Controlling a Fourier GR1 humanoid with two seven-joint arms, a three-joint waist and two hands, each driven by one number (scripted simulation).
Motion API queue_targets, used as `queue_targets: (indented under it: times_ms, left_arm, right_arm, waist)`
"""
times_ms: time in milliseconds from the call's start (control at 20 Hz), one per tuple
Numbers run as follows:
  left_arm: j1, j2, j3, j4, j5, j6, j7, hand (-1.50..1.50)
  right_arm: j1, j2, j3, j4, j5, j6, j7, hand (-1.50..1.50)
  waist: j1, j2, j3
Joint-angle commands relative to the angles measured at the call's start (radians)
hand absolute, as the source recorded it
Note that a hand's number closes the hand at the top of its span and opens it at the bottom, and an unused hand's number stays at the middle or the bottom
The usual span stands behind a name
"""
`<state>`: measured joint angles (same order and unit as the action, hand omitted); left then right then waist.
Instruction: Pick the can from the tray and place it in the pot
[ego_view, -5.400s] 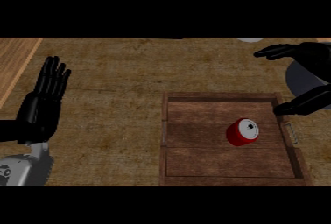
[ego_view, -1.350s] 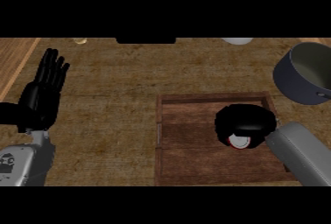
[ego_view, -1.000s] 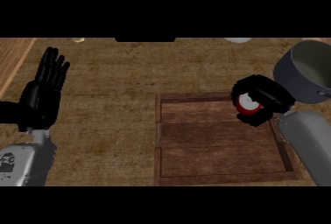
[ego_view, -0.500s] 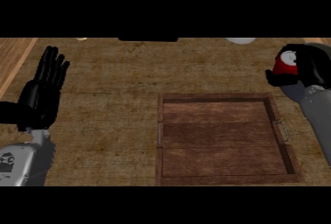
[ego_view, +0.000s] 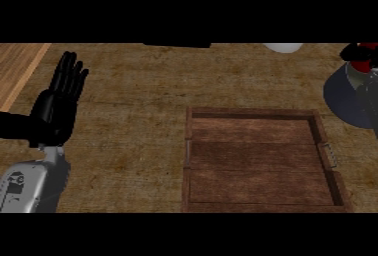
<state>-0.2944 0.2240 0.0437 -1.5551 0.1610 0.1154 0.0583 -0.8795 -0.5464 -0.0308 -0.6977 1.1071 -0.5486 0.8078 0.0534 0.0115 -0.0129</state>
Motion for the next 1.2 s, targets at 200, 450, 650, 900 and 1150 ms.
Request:
queue_targets:
  times_ms: [200, 450, 650, 900, 1150]
  left_arm:
    - [-0.018, 0.02, 0.045, 0.052, 0.018, -0.014, -0.018, 0.0]
    - [0.046, 0.019, 0.047, -0.024, 0.02, 0.002, 0.024, 0.0]
    - [0.057, 0.0, 0.043, 0.009, 0.001, 0.008, -0.026, 0.0]
    - [-0.02, -0.007, 0.042, 0.019, -0.013, 0.037, 0.025, 0.0]
    - [0.055, 0.033, 0.067, 0.002, 0.011, -0.036, -0.001, 0.0]
  right_arm:
    - [-0.125, 0.092, 0.071, 0.08, 0.317, 0.117, 0.548, 1.5]
    - [-0.042, 0.06, 0.025, -0.013, 0.332, 0.167, 0.532, 1.5]
    - [0.096, 0.059, -0.013, -0.13, 0.346, 0.107, 0.527, 1.5]
    - [0.209, 0.054, -0.087, -0.215, 0.297, 0.105, 0.417, 1.5]
    - [0.371, 0.033, -0.151, -0.265, 0.271, 0.029, 0.336, 1.5]
  waist:
    - [-0.037, -0.01, 0.009]
    - [-0.059, -0.021, 0.012]
    - [-0.075, -0.021, 0.012]
    - [-0.066, -0.015, 0.013]
    - [-0.059, -0.013, 0.013]
